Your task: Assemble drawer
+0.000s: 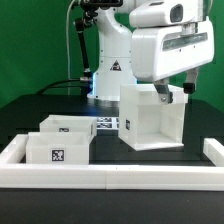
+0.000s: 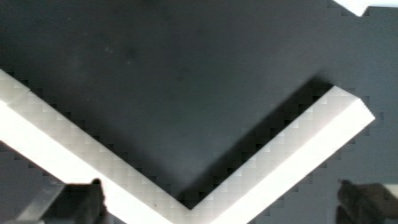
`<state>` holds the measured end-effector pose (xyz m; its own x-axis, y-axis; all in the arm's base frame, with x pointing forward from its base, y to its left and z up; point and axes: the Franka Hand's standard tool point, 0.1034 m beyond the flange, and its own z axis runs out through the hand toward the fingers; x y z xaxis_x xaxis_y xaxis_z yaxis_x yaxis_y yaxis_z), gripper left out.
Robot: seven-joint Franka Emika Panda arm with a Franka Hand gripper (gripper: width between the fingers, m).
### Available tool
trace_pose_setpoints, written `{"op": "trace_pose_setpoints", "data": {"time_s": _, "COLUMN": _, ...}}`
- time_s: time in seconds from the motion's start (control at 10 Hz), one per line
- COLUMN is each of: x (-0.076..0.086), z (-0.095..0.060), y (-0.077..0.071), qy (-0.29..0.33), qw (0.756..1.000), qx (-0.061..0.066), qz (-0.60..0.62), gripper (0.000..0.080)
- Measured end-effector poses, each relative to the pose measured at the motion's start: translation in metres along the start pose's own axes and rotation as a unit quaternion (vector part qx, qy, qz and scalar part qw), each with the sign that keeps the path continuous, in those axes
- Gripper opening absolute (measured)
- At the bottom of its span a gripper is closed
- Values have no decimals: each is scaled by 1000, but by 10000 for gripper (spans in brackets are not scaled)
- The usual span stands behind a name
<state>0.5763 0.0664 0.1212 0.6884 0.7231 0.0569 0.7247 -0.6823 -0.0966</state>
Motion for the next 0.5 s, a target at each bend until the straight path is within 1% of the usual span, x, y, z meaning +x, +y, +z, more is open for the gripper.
{"op": "trace_pose_setpoints", "data": {"time_s": 0.5, "x": -1, "z": 0, "y": 1, "qy": 0, "qw": 1000, "qx": 0, "qz": 1, "gripper": 650}}
